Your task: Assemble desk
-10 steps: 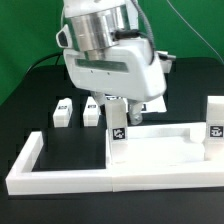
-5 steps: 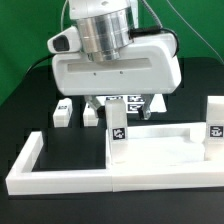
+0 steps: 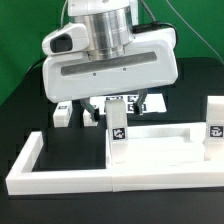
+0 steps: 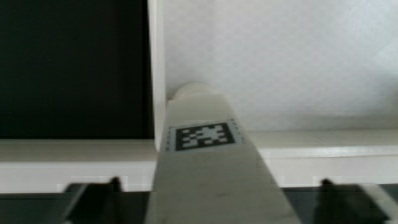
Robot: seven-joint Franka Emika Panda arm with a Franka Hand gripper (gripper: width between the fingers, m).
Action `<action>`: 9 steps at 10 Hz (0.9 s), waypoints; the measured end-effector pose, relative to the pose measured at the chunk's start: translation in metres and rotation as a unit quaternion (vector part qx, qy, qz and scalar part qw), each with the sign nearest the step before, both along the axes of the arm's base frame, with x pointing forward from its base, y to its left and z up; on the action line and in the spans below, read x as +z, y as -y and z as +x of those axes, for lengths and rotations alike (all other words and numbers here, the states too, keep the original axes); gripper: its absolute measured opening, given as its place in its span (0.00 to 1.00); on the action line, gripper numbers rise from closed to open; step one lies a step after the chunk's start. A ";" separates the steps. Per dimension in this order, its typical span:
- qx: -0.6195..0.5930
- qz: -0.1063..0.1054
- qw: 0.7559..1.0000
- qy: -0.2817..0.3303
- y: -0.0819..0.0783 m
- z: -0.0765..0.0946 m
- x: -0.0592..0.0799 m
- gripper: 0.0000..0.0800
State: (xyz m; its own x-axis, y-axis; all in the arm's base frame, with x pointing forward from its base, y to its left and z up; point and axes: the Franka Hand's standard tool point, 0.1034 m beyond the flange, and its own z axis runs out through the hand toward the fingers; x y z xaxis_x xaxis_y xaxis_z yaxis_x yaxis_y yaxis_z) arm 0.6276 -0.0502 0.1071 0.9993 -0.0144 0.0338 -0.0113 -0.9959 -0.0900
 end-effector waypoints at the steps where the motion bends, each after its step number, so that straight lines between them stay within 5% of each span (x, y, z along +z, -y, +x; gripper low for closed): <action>1: -0.044 0.002 0.999 -0.004 0.000 0.000 0.000 0.51; 2: -0.084 0.003 0.996 -0.007 0.001 0.000 0.000 0.36; 5: -0.255 0.007 0.967 -0.021 -0.002 0.001 0.000 0.36; 7: -0.437 0.023 0.898 -0.040 -0.003 0.002 0.000 0.36; 9: -0.606 0.069 0.790 -0.066 0.002 0.004 0.000 0.36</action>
Offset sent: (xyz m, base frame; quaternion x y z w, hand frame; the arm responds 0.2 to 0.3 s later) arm 0.0000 0.0000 0.0000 0.0000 0.0000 0.1938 0.9810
